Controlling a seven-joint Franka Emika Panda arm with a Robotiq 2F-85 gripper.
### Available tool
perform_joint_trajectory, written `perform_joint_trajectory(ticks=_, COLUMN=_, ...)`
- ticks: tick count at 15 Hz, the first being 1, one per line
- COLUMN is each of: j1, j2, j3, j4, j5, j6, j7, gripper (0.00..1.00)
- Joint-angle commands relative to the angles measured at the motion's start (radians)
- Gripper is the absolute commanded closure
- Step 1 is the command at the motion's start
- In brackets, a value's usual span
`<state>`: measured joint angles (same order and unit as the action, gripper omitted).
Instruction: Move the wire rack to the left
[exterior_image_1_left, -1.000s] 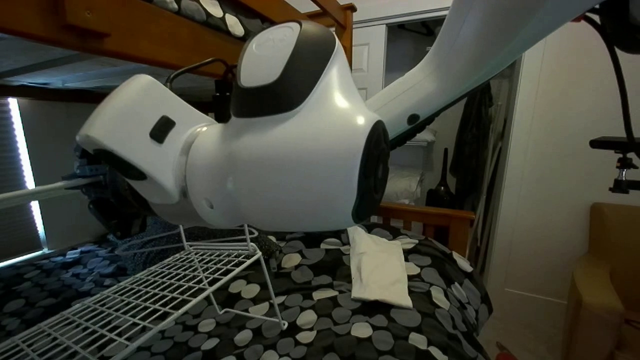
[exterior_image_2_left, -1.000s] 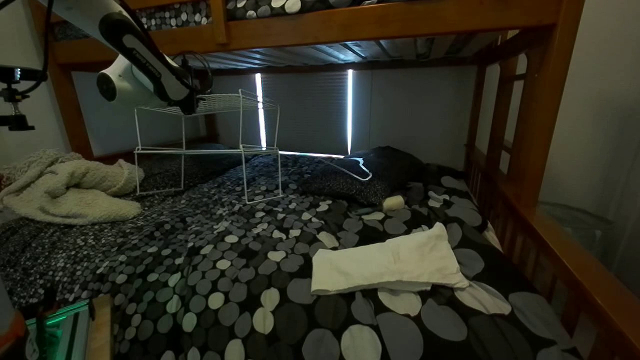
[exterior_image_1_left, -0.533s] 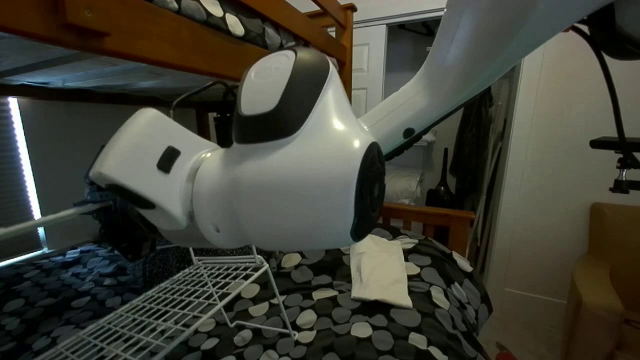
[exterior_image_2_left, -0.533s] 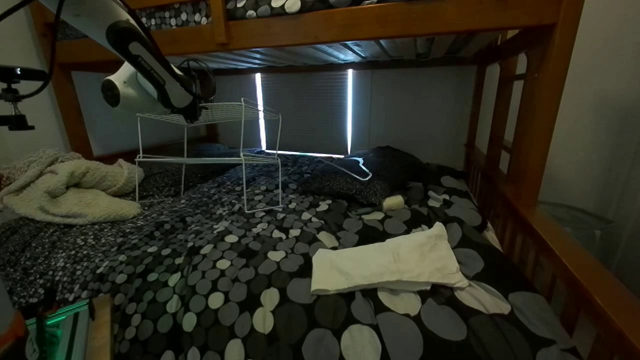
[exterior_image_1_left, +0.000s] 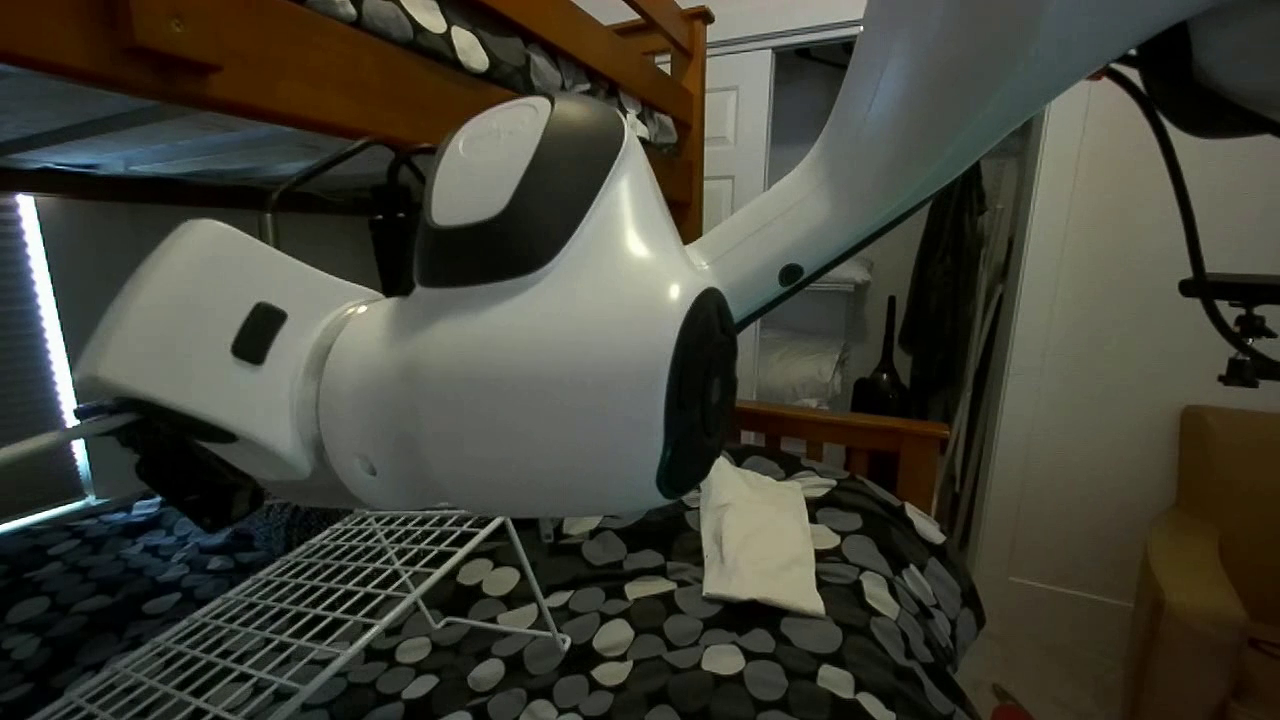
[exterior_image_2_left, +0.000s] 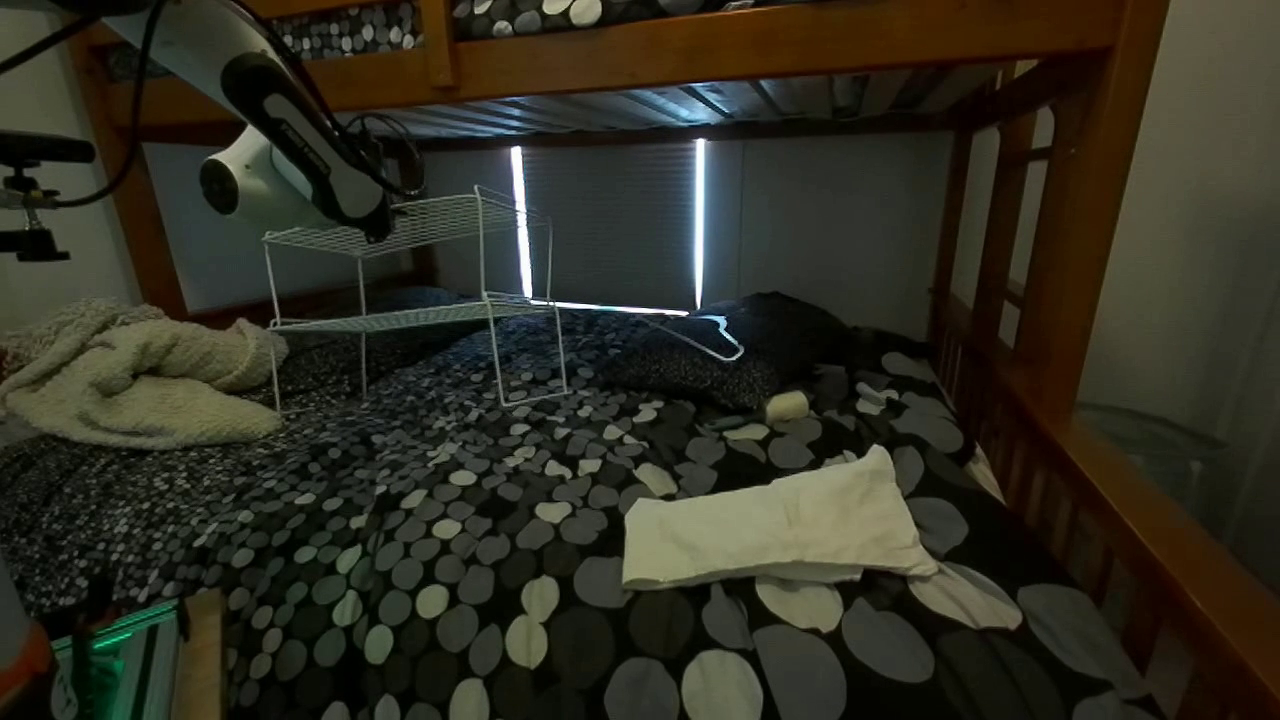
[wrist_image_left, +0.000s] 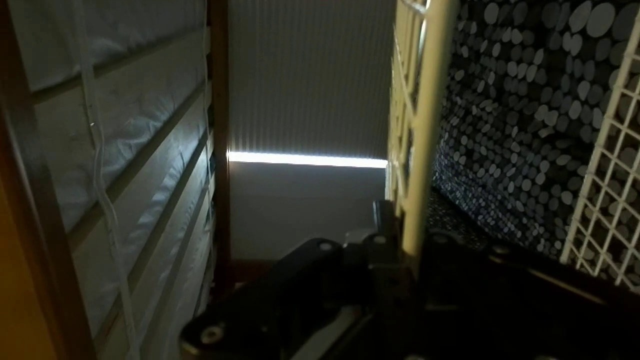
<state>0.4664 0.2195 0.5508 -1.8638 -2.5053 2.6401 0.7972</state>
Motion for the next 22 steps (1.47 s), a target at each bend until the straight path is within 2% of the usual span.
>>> perform_joint_trajectory(ticks=1, j1=0.007, j2=-0.036, j3=0.023, j4=0.054, j5=-0.013, j6=-0.057, j7=-0.028, gripper=0.99)
perform_joint_trajectory(ticks=12, j1=0.004, j2=-0.027, j3=0.060, j4=0.101, j5=-0.013, j6=-0.034, j7=-0.030, gripper=0.99)
perform_joint_trajectory(ticks=13, j1=-0.002, j2=-0.031, j3=0.062, j4=0.096, j5=-0.012, j6=-0.042, j7=-0.015, gripper=0.99)
perform_joint_trajectory(ticks=14, j1=-0.004, j2=0.004, j3=0.054, j4=0.055, j5=0.005, j6=-0.004, j7=-0.044, gripper=0.95)
perform_joint_trajectory(ticks=21, j1=-0.005, j2=0.007, j3=0.055, j4=0.057, j5=0.005, j6=-0.004, j7=-0.044, gripper=0.95)
perform_joint_trajectory(ticks=22, j1=-0.002, j2=0.019, j3=0.058, j4=0.076, j5=-0.013, j6=0.009, j7=-0.048, gripper=0.99)
